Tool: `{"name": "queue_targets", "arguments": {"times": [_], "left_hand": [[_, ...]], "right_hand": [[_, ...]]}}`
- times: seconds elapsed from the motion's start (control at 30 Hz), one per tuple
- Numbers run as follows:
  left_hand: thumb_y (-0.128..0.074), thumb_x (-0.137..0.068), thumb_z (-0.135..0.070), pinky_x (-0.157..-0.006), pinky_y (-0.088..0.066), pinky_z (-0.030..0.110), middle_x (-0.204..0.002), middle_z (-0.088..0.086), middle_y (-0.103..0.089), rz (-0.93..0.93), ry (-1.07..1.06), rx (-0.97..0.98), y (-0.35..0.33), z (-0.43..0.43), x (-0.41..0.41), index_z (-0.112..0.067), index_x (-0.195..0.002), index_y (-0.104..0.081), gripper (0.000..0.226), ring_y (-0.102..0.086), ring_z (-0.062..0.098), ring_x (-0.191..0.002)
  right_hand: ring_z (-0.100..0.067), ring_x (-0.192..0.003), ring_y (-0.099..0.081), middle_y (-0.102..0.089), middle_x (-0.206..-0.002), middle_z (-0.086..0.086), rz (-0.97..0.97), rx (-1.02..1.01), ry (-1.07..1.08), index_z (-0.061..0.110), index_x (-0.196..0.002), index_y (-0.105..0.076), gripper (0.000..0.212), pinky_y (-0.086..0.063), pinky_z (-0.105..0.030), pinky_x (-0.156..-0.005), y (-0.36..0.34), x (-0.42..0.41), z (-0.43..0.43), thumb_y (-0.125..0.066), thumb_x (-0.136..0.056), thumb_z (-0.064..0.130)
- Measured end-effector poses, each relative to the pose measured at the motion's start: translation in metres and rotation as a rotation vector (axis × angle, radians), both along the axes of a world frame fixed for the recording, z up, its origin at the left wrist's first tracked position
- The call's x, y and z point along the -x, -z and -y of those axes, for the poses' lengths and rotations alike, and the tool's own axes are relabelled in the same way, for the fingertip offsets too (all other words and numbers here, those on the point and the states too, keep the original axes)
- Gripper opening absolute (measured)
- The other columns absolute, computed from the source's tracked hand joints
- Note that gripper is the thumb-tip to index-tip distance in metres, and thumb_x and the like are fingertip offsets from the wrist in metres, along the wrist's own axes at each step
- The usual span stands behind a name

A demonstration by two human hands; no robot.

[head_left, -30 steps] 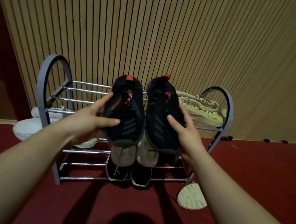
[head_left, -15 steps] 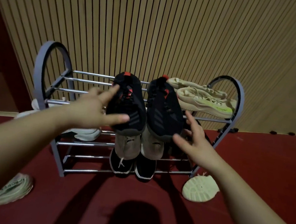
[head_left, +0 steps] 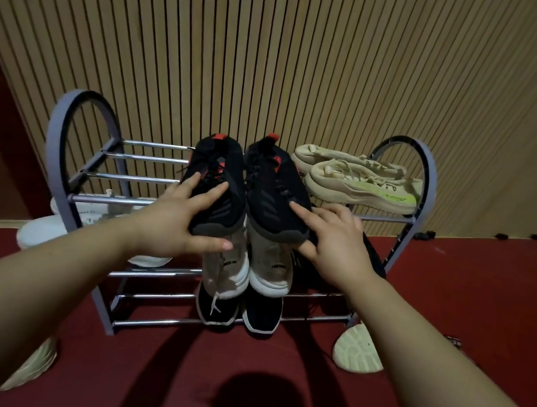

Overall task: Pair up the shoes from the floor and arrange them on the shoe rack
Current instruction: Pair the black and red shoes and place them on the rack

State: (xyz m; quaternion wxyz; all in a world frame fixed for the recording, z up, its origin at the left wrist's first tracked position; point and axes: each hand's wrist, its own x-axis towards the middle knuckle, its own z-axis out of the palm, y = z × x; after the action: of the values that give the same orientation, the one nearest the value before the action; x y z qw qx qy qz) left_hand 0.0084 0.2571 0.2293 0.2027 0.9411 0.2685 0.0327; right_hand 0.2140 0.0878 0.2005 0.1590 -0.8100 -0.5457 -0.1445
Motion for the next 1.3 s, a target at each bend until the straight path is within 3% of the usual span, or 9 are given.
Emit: {"name": "queue_targets", "arguments": {"times": [0.13,0.27,0.47,0.63,0.93,1.0,1.1,1.2,1.3], "left_hand": [[-0.05,-0.054,-0.088,-0.118,-0.011,0.047,-0.158,-0.002,0.015,-0.03,0.024,-0.031,0.001,-0.014,-0.014,-0.048,-0.144,0.003,0.112,0.013,0.026,-0.145],[-0.046,-0.047,-0.081,-0.117,-0.008,0.051,-0.158,-0.001,0.016,-0.093,0.034,-0.036,-0.003,-0.021,-0.029,-0.046,-0.145,0.003,0.115,0.016,0.031,-0.143],[-0.044,-0.046,-0.081,-0.117,-0.002,0.053,-0.156,-0.002,0.021,-0.19,0.028,-0.056,-0.004,-0.021,-0.033,-0.047,-0.144,0.009,0.117,0.022,0.036,-0.141],[-0.04,-0.044,-0.082,-0.117,-0.002,0.053,-0.156,-0.003,0.021,-0.207,0.002,-0.078,-0.003,-0.019,-0.037,-0.048,-0.144,0.01,0.117,0.021,0.039,-0.14],[-0.041,-0.049,-0.081,-0.116,0.006,0.049,-0.158,0.004,0.017,-0.077,0.015,-0.107,0.001,-0.013,-0.022,-0.041,-0.146,0.011,0.117,0.02,0.033,-0.142],[-0.043,-0.055,-0.079,-0.116,0.007,0.046,-0.158,0.007,0.016,-0.002,0.005,-0.139,0.009,-0.01,-0.008,-0.037,-0.147,0.013,0.115,0.019,0.03,-0.143],[-0.048,-0.066,-0.083,-0.117,0.006,0.047,-0.158,0.01,0.01,0.176,0.0,-0.231,0.036,-0.013,0.033,-0.034,-0.145,0.012,0.11,0.017,0.029,-0.143],[-0.034,-0.075,-0.081,-0.114,-0.01,0.053,-0.157,0.017,-0.009,0.287,0.009,-0.366,0.073,-0.018,0.097,-0.024,-0.15,-0.01,0.097,0.001,0.034,-0.144],[-0.029,-0.079,-0.079,-0.11,-0.018,0.055,-0.152,0.022,-0.021,0.214,-0.106,-0.368,0.118,-0.021,0.168,-0.018,-0.147,-0.026,0.092,-0.01,0.038,-0.142]], "right_hand": [[-0.028,-0.14,-0.016,-0.021,-0.155,-0.005,0.092,0.03,0.098,0.038,-0.145,-0.032,0.061,-0.016,-0.041,-0.108,-0.007,-0.001,-0.006,-0.058,-0.089,0.041],[-0.023,-0.146,-0.004,-0.002,-0.159,-0.001,0.061,0.08,-0.055,0.034,-0.15,-0.009,0.074,-0.008,-0.04,-0.116,-0.01,-0.002,-0.015,-0.054,-0.092,0.032],[-0.01,-0.145,-0.009,-0.016,-0.157,0.012,-0.21,0.03,-0.226,0.049,-0.144,-0.014,0.073,-0.003,-0.029,-0.112,-0.008,-0.004,-0.023,-0.028,-0.078,0.075],[-0.008,-0.141,-0.024,-0.044,-0.144,0.013,-0.254,-0.098,-0.17,0.045,-0.132,-0.047,0.064,-0.006,-0.038,-0.117,-0.001,0.0,-0.035,-0.022,-0.079,0.07],[-0.013,-0.145,-0.012,-0.032,-0.152,0.007,-0.304,-0.128,-0.038,0.038,-0.14,-0.039,0.053,-0.001,-0.04,-0.117,0.0,0.019,-0.025,-0.041,-0.091,0.058],[-0.019,-0.147,-0.003,-0.019,-0.157,0.002,-0.214,-0.228,-0.016,0.034,-0.147,-0.028,0.065,0.002,-0.043,-0.116,0.008,0.037,-0.02,-0.036,-0.089,0.062],[-0.029,-0.145,-0.005,-0.02,-0.156,-0.006,0.026,-0.355,-0.143,0.028,-0.145,-0.033,0.066,0.001,-0.049,-0.115,0.031,0.075,-0.014,-0.045,-0.087,0.056],[-0.034,-0.144,-0.013,-0.022,-0.153,-0.008,0.133,-0.318,-0.314,0.028,-0.142,-0.035,0.064,-0.007,-0.057,-0.113,0.066,0.116,-0.019,-0.051,-0.086,0.054],[-0.035,-0.144,-0.013,-0.02,-0.154,-0.009,0.143,-0.181,-0.408,0.029,-0.144,-0.029,0.066,-0.01,-0.059,-0.112,0.098,0.146,-0.029,-0.048,-0.086,0.056]]}}
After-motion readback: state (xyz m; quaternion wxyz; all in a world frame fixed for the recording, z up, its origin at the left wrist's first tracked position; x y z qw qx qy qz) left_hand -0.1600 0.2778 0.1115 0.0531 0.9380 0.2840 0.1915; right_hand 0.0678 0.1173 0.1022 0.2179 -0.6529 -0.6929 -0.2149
